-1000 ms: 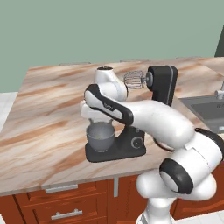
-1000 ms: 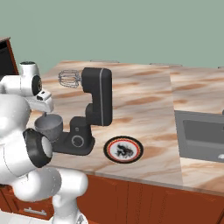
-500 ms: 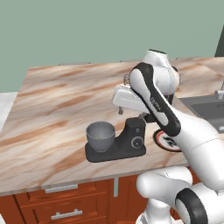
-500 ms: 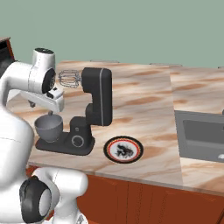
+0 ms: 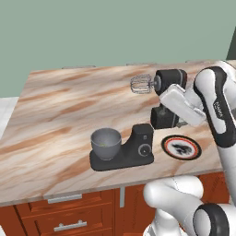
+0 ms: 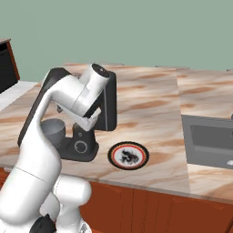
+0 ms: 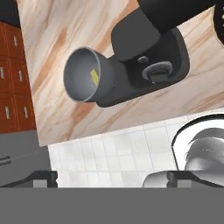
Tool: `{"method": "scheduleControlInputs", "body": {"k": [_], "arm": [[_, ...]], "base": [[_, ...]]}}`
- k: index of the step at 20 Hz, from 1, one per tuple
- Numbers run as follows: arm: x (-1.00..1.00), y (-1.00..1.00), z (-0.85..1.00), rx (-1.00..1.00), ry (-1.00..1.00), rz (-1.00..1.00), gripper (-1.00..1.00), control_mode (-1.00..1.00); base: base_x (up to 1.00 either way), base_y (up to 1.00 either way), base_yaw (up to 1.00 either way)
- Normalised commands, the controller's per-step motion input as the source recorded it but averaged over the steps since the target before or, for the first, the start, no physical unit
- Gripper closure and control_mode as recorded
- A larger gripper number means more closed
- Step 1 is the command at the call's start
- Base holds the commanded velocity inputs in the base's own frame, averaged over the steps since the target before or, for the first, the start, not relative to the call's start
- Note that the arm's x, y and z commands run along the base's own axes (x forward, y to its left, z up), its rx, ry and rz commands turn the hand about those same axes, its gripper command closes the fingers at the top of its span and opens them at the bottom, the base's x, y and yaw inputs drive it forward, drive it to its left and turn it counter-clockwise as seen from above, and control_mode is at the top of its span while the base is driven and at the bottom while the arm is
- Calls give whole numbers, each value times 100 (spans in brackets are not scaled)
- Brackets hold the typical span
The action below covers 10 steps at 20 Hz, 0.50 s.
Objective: Add butter and sugar cubes to the stand mixer bowl and then turn on the stand mixer to begin making frosting.
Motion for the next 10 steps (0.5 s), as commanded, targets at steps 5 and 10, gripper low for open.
{"method": "scheduleControlInputs", "body": {"k": [5,10], "arm": [[2,-90,33,22,-13,-6,-100,-100],[33,-83,25,18,-7,-6,-100,-100]], "base": [[0,0,0],[0,0,0]]}}
